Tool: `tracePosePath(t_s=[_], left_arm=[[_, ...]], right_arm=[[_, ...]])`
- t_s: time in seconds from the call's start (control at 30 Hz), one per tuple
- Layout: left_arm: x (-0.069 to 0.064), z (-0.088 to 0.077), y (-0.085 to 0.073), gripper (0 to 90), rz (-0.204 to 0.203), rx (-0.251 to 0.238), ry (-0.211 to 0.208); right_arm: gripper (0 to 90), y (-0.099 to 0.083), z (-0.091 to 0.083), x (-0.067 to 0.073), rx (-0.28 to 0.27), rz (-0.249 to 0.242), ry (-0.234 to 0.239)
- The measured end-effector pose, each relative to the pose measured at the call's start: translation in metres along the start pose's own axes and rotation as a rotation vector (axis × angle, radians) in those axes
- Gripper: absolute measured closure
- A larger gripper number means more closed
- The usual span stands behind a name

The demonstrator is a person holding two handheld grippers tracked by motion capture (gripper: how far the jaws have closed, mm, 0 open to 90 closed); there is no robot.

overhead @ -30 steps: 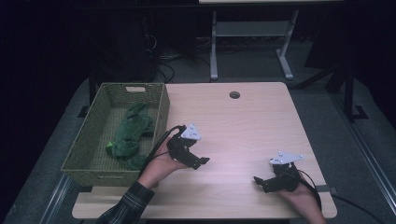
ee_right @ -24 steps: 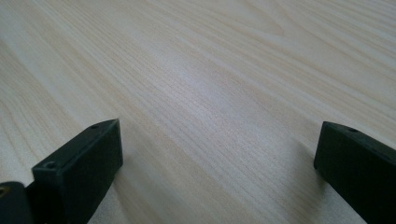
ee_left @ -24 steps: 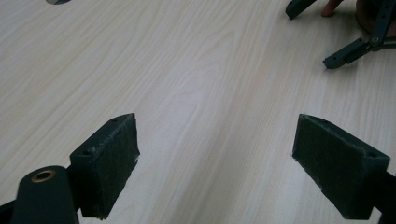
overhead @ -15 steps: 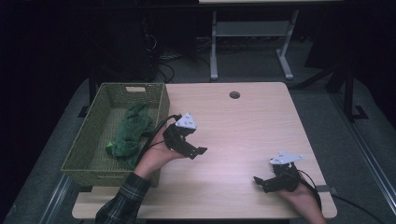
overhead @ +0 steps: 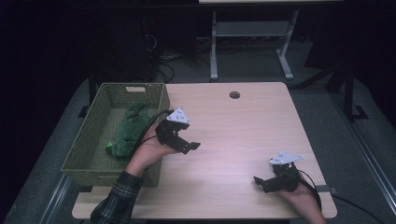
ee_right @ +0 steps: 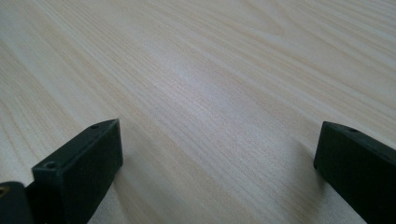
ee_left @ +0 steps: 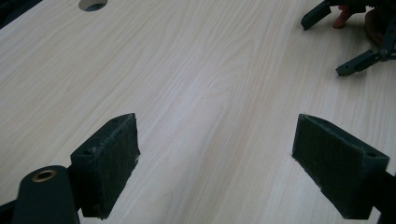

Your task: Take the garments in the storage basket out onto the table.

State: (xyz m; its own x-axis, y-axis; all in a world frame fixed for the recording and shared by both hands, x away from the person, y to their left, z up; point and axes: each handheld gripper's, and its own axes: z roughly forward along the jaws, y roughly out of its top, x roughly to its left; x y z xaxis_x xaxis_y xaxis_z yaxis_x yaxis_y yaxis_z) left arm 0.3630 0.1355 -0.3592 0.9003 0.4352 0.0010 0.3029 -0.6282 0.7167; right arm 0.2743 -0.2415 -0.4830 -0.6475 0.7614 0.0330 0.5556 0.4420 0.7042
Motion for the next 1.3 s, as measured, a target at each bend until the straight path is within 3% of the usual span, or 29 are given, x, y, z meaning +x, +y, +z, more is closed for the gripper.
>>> tracePosePath(t_s=[0.4, 0.83, 1.3], left_arm=[[0.019, -0.026, -0.008, 19.6, -0.032, -0.001, 0.039], [0.043, -0.061, -0.025, 24.4, -0.105, -0.03, 0.109], [0.059, -0.084, -0.042, 31.1, -0.158, -0.033, 0.174]], right_arm=[[0.9, 0.0, 0.0, 0.0, -0.001, 0.0, -0.001], [0.9, 0.0, 0.0, 0.0, 0.0, 0.002, -0.001], [0.9, 0.0, 0.0, 0.0, -0.001, 0.002, -0.001]])
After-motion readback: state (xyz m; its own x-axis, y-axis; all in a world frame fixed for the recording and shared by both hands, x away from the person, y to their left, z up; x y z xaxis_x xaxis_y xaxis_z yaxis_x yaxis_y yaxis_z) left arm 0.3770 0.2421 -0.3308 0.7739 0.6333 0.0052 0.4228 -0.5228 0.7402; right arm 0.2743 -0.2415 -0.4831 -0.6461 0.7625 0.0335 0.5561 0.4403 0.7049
